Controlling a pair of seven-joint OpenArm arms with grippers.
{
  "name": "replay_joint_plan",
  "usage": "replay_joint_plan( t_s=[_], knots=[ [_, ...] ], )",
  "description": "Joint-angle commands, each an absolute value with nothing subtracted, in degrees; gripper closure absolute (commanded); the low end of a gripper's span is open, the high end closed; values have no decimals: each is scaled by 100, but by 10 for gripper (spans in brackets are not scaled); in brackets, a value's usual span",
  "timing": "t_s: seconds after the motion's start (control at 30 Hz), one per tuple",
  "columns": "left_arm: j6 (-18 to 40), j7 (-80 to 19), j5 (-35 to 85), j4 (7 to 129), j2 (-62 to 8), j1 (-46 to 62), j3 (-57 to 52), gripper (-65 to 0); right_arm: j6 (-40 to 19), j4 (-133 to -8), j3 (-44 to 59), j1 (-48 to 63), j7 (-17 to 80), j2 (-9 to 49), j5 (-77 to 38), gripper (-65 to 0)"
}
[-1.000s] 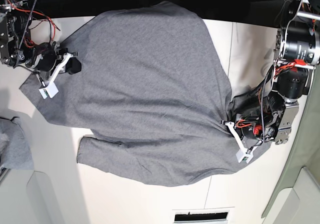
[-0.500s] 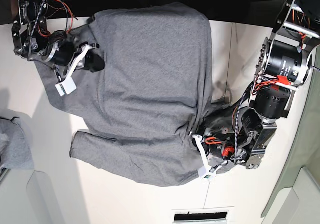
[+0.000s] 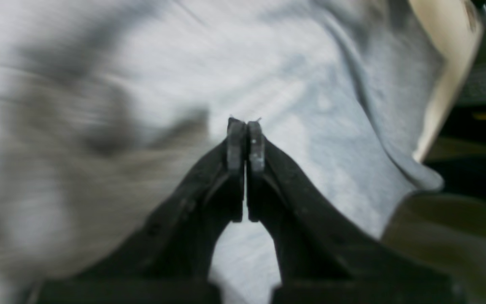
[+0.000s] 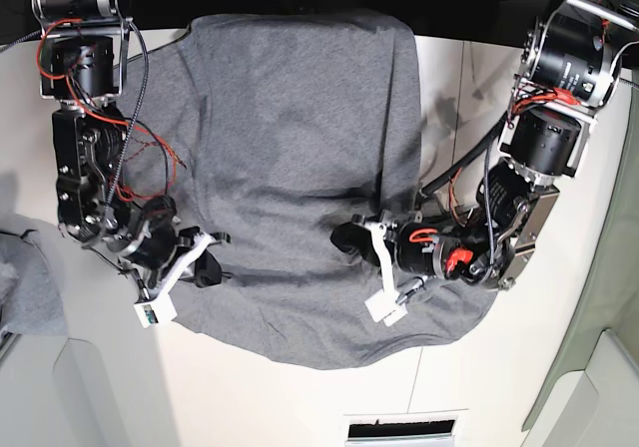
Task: Layout the t-shirt on the table in an organized manner, then fold the t-shirt properly
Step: 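Pinch the shirt body with both grippers and drag it outward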
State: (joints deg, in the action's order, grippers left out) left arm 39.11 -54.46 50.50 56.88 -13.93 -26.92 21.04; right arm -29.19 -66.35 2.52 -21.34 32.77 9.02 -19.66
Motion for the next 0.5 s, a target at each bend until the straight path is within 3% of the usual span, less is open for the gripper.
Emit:
replay_joint_plan(
  t_s=[0.0,0.23,0.47],
  knots=[
    [4000,-5404,5196,5817,-1328,-2742,2078,-13,-2910,-6466,272,-2447,3074,860,-1850,0],
    [4000,-5564,5478,5817,-1076,-1848,2078,-13,-2600,-4578,-86,-3214,2668,642,-888,0],
    [3754,-5894,4265,5806,-1293,-1608,2078,-13,-2571,-4462,-517,-3120,2714,1074,-965,0]
  ],
)
